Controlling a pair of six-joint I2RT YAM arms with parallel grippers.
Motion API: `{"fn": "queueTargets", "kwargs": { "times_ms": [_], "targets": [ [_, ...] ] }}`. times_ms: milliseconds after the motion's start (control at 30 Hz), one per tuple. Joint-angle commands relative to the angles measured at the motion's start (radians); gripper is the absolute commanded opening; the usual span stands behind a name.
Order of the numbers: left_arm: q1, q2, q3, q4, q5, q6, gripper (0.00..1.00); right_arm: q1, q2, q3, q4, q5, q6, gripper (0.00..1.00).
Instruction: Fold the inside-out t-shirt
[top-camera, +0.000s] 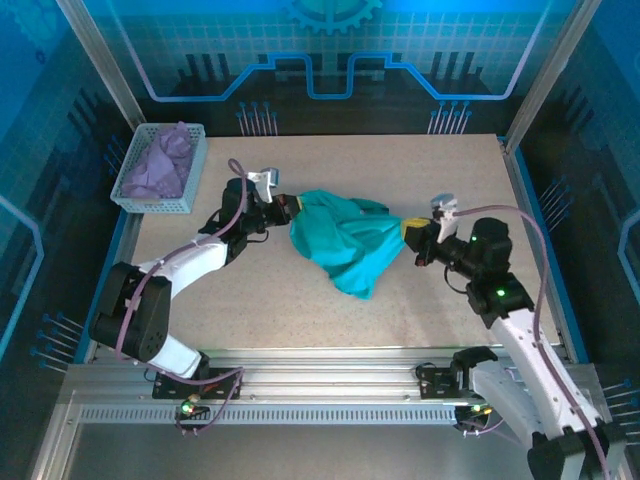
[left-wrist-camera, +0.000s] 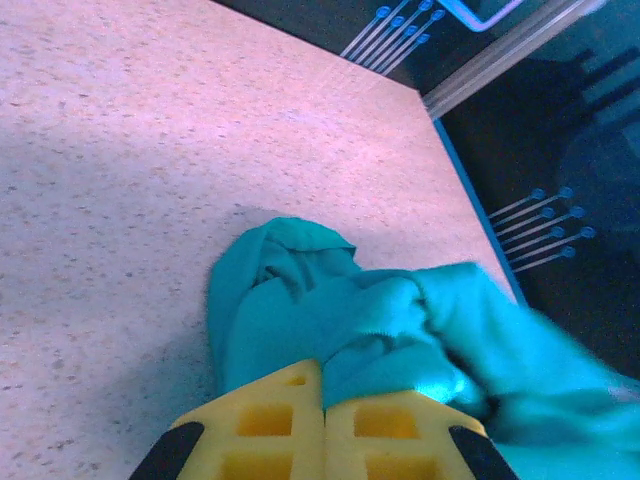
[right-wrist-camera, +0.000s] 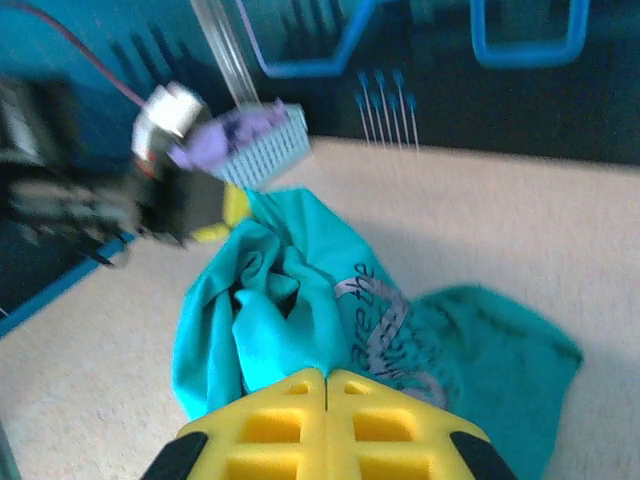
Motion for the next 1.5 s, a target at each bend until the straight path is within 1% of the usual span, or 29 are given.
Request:
{"fn": "queueTargets", "kwargs": {
  "times_ms": [0,100,133,200,233,333,367,433,500,600,733,833,933,967,1067,1167,1200,1233,1333,1367,1400,1467],
  "targets": [
    [-0.004,-0.043,-0.035,0.124,0.081,-0.043,0.00,0.072,0.043,-0.060,0.013,0.097,-0.022,0.00],
    [-0.004,-0.060,-0.042,0.187,0.125,-0.066,0.00,0.189,0.096,-0.069,-0.009,0.199,-0.077,0.00],
    [-0.004,-0.066,-0.042,0.208,0.140,-0.074,0.00,0.231,0.116,-0.066,-0.019,0.230,-0.092,0.03],
    [-0.004,-0.078,-0.038,0.235,0.163,-0.086,0.00,0.285,0.148,-0.044,-0.053,0.306,-0.119,0.12],
    [-0.004,-0.085,-0.037,0.239,0.173,-0.087,0.00,0.303,0.161,-0.026,-0.079,0.347,-0.132,0.18],
    [-0.004,-0.097,-0.027,0.224,0.191,-0.086,0.00,0.332,0.178,0.038,-0.155,0.481,-0.168,0.36],
    [-0.004,-0.100,-0.026,0.219,0.197,-0.083,0.00,0.347,0.181,0.059,-0.174,0.512,-0.191,0.40],
    [-0.004,-0.104,-0.032,0.213,0.198,-0.082,0.00,0.390,0.196,0.094,-0.188,0.586,-0.234,0.45],
    [-0.004,-0.108,-0.037,0.215,0.198,-0.082,0.00,0.435,0.233,0.129,-0.195,0.647,-0.274,0.49],
    [-0.005,-0.109,-0.041,0.215,0.198,-0.085,0.00,0.461,0.324,0.173,-0.185,0.667,-0.293,0.50],
    [-0.005,-0.107,-0.042,0.213,0.203,-0.086,0.00,0.458,0.446,0.198,-0.124,0.617,-0.281,0.51],
    [-0.005,-0.108,-0.042,0.210,0.205,-0.083,0.00,0.435,0.545,0.229,-0.090,0.591,-0.259,0.51],
    [-0.005,-0.111,-0.043,0.204,0.207,-0.077,0.00,0.395,0.633,0.246,-0.074,0.535,-0.241,0.51],
    [-0.005,-0.113,-0.042,0.202,0.207,-0.076,0.00,0.388,0.659,0.279,-0.064,0.508,-0.238,0.51],
    [-0.005,-0.117,-0.043,0.191,0.204,-0.067,0.00,0.385,0.725,0.301,-0.032,0.434,-0.229,0.51],
    [-0.005,-0.116,-0.046,0.192,0.203,-0.063,0.00,0.380,0.788,0.330,-0.003,0.404,-0.221,0.51],
    [-0.005,-0.115,-0.047,0.193,0.204,-0.062,0.00,0.376,0.813,0.346,0.000,0.399,-0.221,0.49],
    [-0.005,-0.115,-0.049,0.191,0.202,-0.061,0.00,0.373,0.833,0.363,0.001,0.399,-0.220,0.44],
    [-0.003,-0.119,-0.056,0.178,0.177,-0.054,0.00,0.355,0.843,0.386,-0.014,0.412,-0.221,0.13],
    [-0.003,-0.123,-0.059,0.163,0.155,-0.048,0.00,0.347,0.819,0.383,-0.023,0.410,-0.225,0.05],
    [-0.002,-0.129,-0.059,0.141,0.128,-0.040,0.00,0.340,0.789,0.378,-0.032,0.404,-0.228,0.01],
    [0.004,-0.142,-0.061,0.073,0.053,-0.015,0.00,0.332,0.700,0.375,-0.086,0.391,-0.241,0.00]
  ]
}}
